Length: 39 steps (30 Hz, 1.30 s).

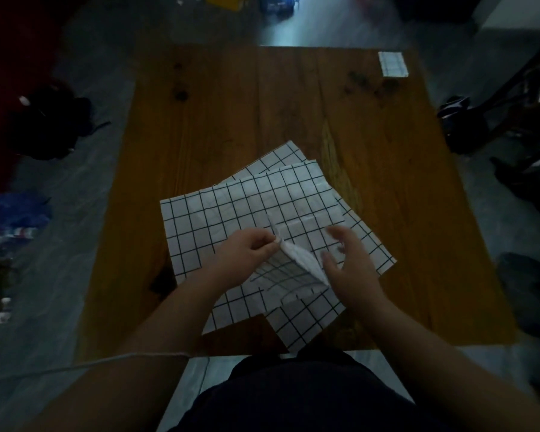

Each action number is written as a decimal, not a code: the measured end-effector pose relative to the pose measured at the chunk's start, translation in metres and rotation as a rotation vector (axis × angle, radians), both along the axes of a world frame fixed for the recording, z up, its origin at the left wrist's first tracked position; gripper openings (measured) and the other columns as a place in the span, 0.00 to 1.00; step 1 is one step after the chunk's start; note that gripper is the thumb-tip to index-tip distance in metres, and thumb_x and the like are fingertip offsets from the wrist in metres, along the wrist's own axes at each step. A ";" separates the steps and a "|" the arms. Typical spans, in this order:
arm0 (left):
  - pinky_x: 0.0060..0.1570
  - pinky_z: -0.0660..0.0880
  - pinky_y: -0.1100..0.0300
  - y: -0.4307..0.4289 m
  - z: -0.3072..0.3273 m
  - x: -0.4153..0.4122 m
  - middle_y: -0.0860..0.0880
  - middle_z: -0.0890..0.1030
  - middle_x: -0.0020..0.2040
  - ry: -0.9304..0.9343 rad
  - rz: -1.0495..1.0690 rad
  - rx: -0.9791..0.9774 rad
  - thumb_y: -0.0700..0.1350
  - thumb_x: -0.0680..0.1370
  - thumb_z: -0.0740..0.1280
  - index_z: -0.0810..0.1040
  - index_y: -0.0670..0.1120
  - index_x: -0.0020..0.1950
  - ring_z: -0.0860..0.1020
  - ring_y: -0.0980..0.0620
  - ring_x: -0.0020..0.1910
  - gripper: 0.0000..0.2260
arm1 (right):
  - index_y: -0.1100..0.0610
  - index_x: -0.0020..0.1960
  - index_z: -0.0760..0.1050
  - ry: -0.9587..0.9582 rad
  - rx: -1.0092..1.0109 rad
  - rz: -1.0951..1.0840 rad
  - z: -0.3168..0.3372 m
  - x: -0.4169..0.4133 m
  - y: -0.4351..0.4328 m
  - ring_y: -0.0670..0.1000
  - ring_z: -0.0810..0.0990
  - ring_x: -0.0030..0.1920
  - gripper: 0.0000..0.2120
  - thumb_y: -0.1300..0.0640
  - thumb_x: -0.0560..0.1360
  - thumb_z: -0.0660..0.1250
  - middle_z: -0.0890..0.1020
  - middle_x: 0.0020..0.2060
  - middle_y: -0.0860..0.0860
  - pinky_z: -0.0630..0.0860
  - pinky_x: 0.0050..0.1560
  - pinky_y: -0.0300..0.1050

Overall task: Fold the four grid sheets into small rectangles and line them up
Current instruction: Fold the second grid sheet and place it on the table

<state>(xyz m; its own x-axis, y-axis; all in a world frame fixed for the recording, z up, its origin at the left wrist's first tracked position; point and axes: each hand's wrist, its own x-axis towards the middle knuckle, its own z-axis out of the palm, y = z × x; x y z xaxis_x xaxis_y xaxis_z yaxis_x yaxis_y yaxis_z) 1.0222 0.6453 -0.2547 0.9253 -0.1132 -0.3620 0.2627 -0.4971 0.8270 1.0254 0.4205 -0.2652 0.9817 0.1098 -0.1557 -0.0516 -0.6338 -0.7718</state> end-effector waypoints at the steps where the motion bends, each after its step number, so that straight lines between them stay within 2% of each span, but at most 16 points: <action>1: 0.50 0.78 0.44 -0.002 0.004 -0.003 0.46 0.82 0.45 -0.024 0.022 -0.015 0.48 0.82 0.65 0.82 0.49 0.50 0.80 0.47 0.46 0.07 | 0.49 0.71 0.69 0.047 0.001 0.069 0.001 -0.007 0.003 0.41 0.68 0.64 0.21 0.57 0.80 0.67 0.70 0.63 0.39 0.71 0.64 0.45; 5: 0.47 0.81 0.53 -0.008 0.016 -0.010 0.53 0.85 0.49 -0.080 0.069 -0.065 0.48 0.81 0.67 0.77 0.55 0.56 0.82 0.58 0.49 0.04 | 0.45 0.70 0.71 0.041 0.009 0.233 0.008 -0.020 0.016 0.41 0.74 0.57 0.19 0.54 0.80 0.67 0.74 0.57 0.39 0.74 0.55 0.39; 8: 0.39 0.76 0.62 -0.014 0.027 -0.013 0.57 0.85 0.42 -0.150 0.060 -0.056 0.46 0.82 0.66 0.71 0.59 0.63 0.81 0.63 0.41 0.13 | 0.46 0.64 0.75 0.006 0.017 0.250 0.011 -0.020 0.022 0.40 0.78 0.51 0.12 0.53 0.81 0.65 0.78 0.49 0.39 0.78 0.51 0.41; 11: 0.42 0.71 0.65 -0.013 0.031 -0.014 0.60 0.83 0.41 -0.205 0.000 0.056 0.48 0.82 0.65 0.68 0.62 0.72 0.77 0.67 0.43 0.19 | 0.48 0.58 0.77 0.004 0.013 0.225 0.009 -0.017 0.023 0.40 0.79 0.48 0.07 0.53 0.82 0.63 0.81 0.46 0.42 0.80 0.47 0.46; 13: 0.47 0.73 0.66 -0.011 0.031 -0.013 0.59 0.83 0.48 -0.172 -0.004 0.093 0.48 0.82 0.65 0.73 0.62 0.67 0.77 0.65 0.50 0.15 | 0.50 0.55 0.78 0.025 -0.020 0.206 0.007 -0.016 0.021 0.41 0.79 0.45 0.07 0.53 0.82 0.62 0.81 0.44 0.44 0.81 0.47 0.49; 15: 0.48 0.74 0.64 -0.008 0.028 -0.013 0.60 0.81 0.50 -0.170 -0.019 0.170 0.49 0.81 0.66 0.78 0.60 0.60 0.78 0.61 0.52 0.09 | 0.50 0.55 0.79 0.033 -0.058 0.213 0.006 -0.016 0.018 0.41 0.79 0.45 0.07 0.53 0.82 0.62 0.81 0.43 0.43 0.82 0.47 0.49; 17: 0.47 0.72 0.61 -0.006 0.025 -0.012 0.60 0.78 0.49 -0.194 -0.063 0.277 0.49 0.80 0.67 0.78 0.60 0.54 0.75 0.58 0.52 0.05 | 0.49 0.55 0.79 0.033 -0.093 0.240 0.004 -0.016 0.015 0.41 0.79 0.45 0.07 0.52 0.82 0.63 0.82 0.43 0.43 0.82 0.46 0.49; 19: 0.53 0.69 0.59 -0.004 0.020 -0.010 0.59 0.74 0.53 -0.201 -0.090 0.347 0.51 0.79 0.69 0.76 0.60 0.51 0.70 0.57 0.57 0.04 | 0.47 0.54 0.79 0.038 -0.132 0.286 0.004 -0.014 0.012 0.41 0.79 0.45 0.06 0.51 0.81 0.63 0.81 0.43 0.42 0.81 0.46 0.47; 21: 0.58 0.65 0.58 -0.001 0.017 -0.008 0.59 0.72 0.57 -0.167 -0.117 0.337 0.53 0.78 0.70 0.77 0.60 0.52 0.65 0.58 0.60 0.05 | 0.46 0.54 0.78 0.050 -0.167 0.339 0.005 -0.010 0.008 0.40 0.79 0.45 0.05 0.51 0.81 0.64 0.81 0.43 0.41 0.80 0.46 0.43; 23: 0.58 0.65 0.59 0.000 0.016 -0.007 0.60 0.73 0.58 -0.095 -0.165 0.267 0.52 0.78 0.70 0.79 0.58 0.52 0.67 0.59 0.60 0.04 | 0.45 0.54 0.79 0.072 -0.194 0.385 0.006 -0.006 0.005 0.38 0.78 0.44 0.05 0.51 0.81 0.64 0.80 0.42 0.40 0.78 0.45 0.39; 26: 0.52 0.75 0.57 -0.001 0.011 -0.006 0.58 0.79 0.51 0.019 -0.152 0.157 0.50 0.80 0.69 0.80 0.55 0.51 0.77 0.58 0.53 0.02 | 0.45 0.54 0.79 0.112 -0.216 0.390 0.003 0.001 0.000 0.39 0.78 0.44 0.06 0.48 0.81 0.65 0.81 0.42 0.40 0.78 0.44 0.40; 29: 0.44 0.79 0.57 0.002 -0.005 -0.005 0.54 0.82 0.46 0.044 0.000 0.090 0.48 0.80 0.68 0.80 0.54 0.48 0.80 0.55 0.45 0.02 | 0.47 0.53 0.79 0.214 -0.228 0.354 -0.006 0.013 -0.010 0.42 0.80 0.44 0.05 0.49 0.80 0.66 0.82 0.42 0.44 0.79 0.45 0.42; 32: 0.39 0.80 0.57 0.007 -0.037 -0.007 0.50 0.83 0.48 0.119 0.196 0.062 0.48 0.81 0.68 0.81 0.51 0.50 0.81 0.52 0.42 0.03 | 0.44 0.47 0.77 0.294 -0.216 0.271 -0.024 0.025 -0.024 0.43 0.80 0.45 0.02 0.50 0.79 0.68 0.82 0.42 0.44 0.78 0.46 0.43; 36: 0.46 0.82 0.48 0.002 -0.082 -0.013 0.46 0.81 0.54 0.197 0.295 0.155 0.49 0.81 0.68 0.77 0.53 0.51 0.79 0.50 0.47 0.02 | 0.47 0.50 0.77 0.333 -0.262 0.147 -0.059 0.029 -0.028 0.46 0.81 0.46 0.02 0.52 0.81 0.66 0.82 0.45 0.46 0.82 0.50 0.48; 39: 0.52 0.77 0.53 -0.007 -0.100 -0.017 0.50 0.77 0.58 0.189 0.266 0.257 0.48 0.80 0.68 0.75 0.49 0.61 0.75 0.52 0.53 0.10 | 0.51 0.57 0.77 0.339 -0.311 0.077 -0.076 0.026 -0.019 0.49 0.81 0.51 0.07 0.52 0.81 0.64 0.81 0.50 0.48 0.81 0.52 0.49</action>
<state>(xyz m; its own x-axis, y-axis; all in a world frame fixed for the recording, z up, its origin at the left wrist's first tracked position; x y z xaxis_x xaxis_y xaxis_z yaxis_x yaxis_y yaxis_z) 1.0054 0.6378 -0.3551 0.8245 0.2374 -0.5136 0.5454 -0.5752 0.6097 1.0517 0.4010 -0.3412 0.8604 0.0777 -0.5036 -0.2117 -0.8445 -0.4920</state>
